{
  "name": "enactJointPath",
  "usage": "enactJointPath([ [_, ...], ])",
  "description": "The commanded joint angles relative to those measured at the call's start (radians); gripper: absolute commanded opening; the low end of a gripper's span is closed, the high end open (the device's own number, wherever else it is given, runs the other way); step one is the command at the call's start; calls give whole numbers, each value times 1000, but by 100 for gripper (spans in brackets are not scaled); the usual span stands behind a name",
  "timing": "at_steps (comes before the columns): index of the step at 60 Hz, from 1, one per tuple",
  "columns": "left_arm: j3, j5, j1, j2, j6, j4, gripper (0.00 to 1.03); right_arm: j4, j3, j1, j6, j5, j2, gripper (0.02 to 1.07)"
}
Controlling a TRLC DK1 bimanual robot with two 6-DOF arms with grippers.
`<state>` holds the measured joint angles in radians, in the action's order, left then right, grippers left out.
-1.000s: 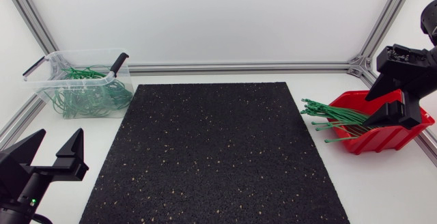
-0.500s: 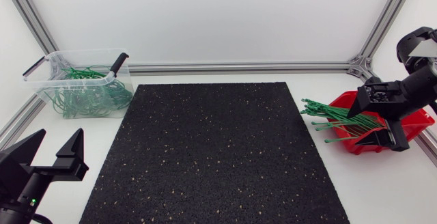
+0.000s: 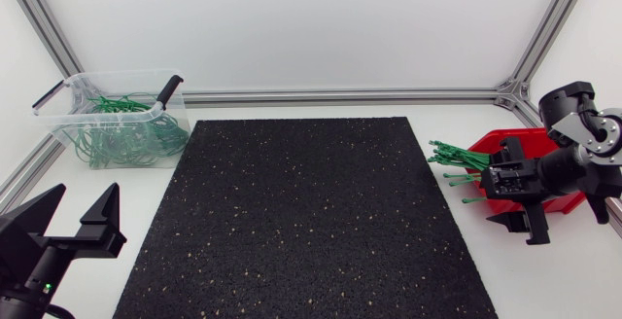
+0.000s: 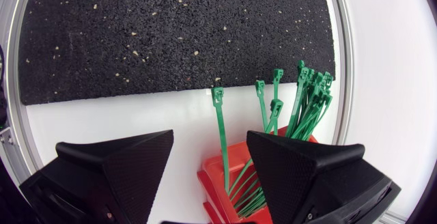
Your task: Take a green cable tie from the red box, thread the tail through the head to close it, then place it in the transparent bin on the left.
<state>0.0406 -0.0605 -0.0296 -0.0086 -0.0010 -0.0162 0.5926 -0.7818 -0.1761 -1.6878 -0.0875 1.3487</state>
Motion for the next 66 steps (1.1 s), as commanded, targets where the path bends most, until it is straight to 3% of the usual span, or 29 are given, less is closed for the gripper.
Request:
enactJointPath([
  [1, -39, 4, -3, -2, -13, 21, 100, -51, 65, 12, -23, 14, -33, 72],
  [7, -39, 4, 0, -2, -14, 21, 100, -160, 133, 15, -24, 26, -57, 60],
  [19, -39, 4, 2, -2, -14, 22, 100, -297, 234, 15, -21, 31, -123, 59],
  [30, -39, 5, 2, -2, -14, 24, 100, -413, 311, 17, -16, 42, -152, 44],
  [39, -39, 5, 3, -2, -14, 24, 100, -485, 357, 17, -12, 40, -181, 43],
  [46, -39, 5, 3, -2, -14, 24, 100, -570, 403, 26, -10, 38, -207, 29],
  [52, -39, 5, 3, -2, -14, 24, 100, -651, 437, 29, -10, 38, -217, 29],
  [66, -39, 5, 2, -2, -14, 24, 100, -686, 469, 33, -10, 45, -230, 29],
])
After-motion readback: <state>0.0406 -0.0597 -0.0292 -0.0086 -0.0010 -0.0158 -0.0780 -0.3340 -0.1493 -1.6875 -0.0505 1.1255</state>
